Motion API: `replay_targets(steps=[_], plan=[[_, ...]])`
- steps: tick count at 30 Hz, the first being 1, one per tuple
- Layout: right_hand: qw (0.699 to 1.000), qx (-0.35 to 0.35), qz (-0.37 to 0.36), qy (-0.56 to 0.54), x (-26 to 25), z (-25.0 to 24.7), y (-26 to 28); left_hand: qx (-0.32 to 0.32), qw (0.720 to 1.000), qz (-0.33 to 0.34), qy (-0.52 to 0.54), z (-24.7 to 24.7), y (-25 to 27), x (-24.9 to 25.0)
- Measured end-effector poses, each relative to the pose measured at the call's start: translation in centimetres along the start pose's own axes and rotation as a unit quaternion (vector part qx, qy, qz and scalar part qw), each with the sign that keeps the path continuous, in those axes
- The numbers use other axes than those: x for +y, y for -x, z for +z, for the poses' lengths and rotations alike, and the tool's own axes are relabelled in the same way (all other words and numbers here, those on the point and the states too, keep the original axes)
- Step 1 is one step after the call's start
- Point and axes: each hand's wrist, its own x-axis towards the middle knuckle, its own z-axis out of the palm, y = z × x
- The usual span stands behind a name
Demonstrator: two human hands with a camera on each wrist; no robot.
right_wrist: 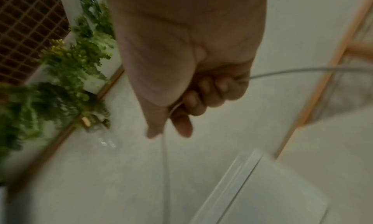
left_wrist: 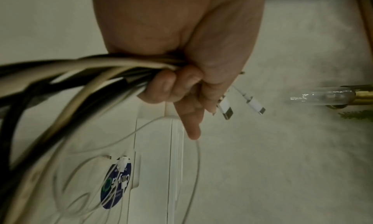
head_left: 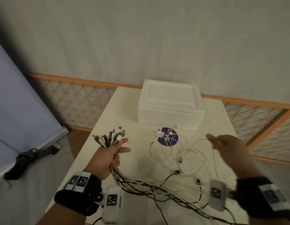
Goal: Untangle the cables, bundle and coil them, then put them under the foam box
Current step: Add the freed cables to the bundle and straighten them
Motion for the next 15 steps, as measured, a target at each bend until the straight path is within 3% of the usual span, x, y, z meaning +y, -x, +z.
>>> replay_targets(steps=[2, 4, 5, 7, 9, 11, 12, 15], plan=[[0.976, -0.007, 0.097, 0.197, 3.5, -2.1, -0.1, 0.002, 1.000, 0.012, 0.019, -0.3, -0.2, -0.4], [0.948, 0.001, 0.113, 0.299, 4.8, -2.4, -0.1, -0.007, 0.999, 0.026, 0.042, 0.1, -0.2, -0.5], [0.959, 0.013, 0.078, 0.271, 4.0, -1.9, 0.1, -0.015, 0.998, 0.031, 0.047, 0.6, -0.2, -0.5], [0.994, 0.007, -0.034, 0.105, -0.2, 0.6, 1.1, -0.036, 0.997, 0.036, 0.053, 2.2, 0.4, -0.3], [0.982, -0.128, -0.123, -0.061, -6.9, 4.2, 2.9, -0.065, 0.995, 0.032, 0.072, 4.1, 1.1, 0.0], [0.930, -0.313, -0.177, -0.072, -12.2, 8.3, 5.0, -0.097, 0.990, 0.026, 0.101, 5.6, 1.8, 0.4], [0.911, -0.358, -0.200, -0.054, -13.5, 10.2, 5.7, -0.111, 0.986, 0.021, 0.120, 5.9, 2.0, 0.7], [0.897, -0.370, -0.234, 0.059, -13.1, 12.4, 5.7, -0.119, 0.979, 0.024, 0.167, 4.4, 2.2, 1.8]])
